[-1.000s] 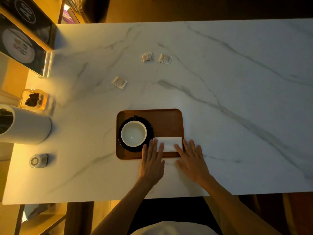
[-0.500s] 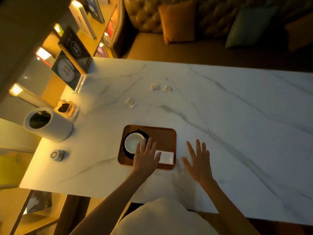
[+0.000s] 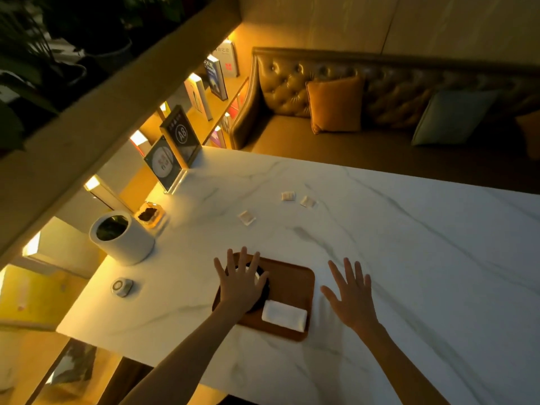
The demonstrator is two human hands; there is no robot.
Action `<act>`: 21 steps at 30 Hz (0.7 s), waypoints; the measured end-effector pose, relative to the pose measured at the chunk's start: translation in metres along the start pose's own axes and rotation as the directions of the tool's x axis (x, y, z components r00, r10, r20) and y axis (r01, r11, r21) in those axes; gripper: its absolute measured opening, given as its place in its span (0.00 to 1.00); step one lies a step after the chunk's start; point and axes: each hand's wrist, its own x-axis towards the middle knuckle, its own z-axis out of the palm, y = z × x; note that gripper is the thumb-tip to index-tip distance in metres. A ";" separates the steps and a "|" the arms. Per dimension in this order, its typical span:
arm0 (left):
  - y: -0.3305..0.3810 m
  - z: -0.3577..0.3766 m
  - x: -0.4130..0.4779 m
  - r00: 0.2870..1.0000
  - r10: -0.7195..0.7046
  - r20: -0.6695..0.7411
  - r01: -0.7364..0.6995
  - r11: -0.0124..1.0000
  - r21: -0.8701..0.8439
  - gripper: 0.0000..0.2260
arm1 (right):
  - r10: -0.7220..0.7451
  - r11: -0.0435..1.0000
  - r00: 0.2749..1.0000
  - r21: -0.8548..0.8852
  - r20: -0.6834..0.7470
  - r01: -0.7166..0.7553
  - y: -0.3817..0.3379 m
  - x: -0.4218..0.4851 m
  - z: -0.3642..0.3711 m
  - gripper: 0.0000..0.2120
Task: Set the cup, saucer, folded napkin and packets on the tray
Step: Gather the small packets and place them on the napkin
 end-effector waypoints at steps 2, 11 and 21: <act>-0.008 0.002 0.012 0.999 -0.012 0.049 0.012 1.000 -0.007 0.29 | -0.005 1.000 1.000 -0.011 0.012 0.005 -0.007 0.007 -0.001 0.35; -0.056 0.002 0.098 0.986 0.007 0.167 0.005 0.997 -0.073 0.29 | 0.015 1.000 0.994 -0.011 0.110 -0.014 -0.066 0.079 -0.001 0.32; -0.123 0.027 0.268 0.982 0.109 0.156 -0.086 0.985 -0.147 0.16 | 0.178 0.961 0.979 0.194 0.101 -0.195 -0.163 0.218 0.034 0.18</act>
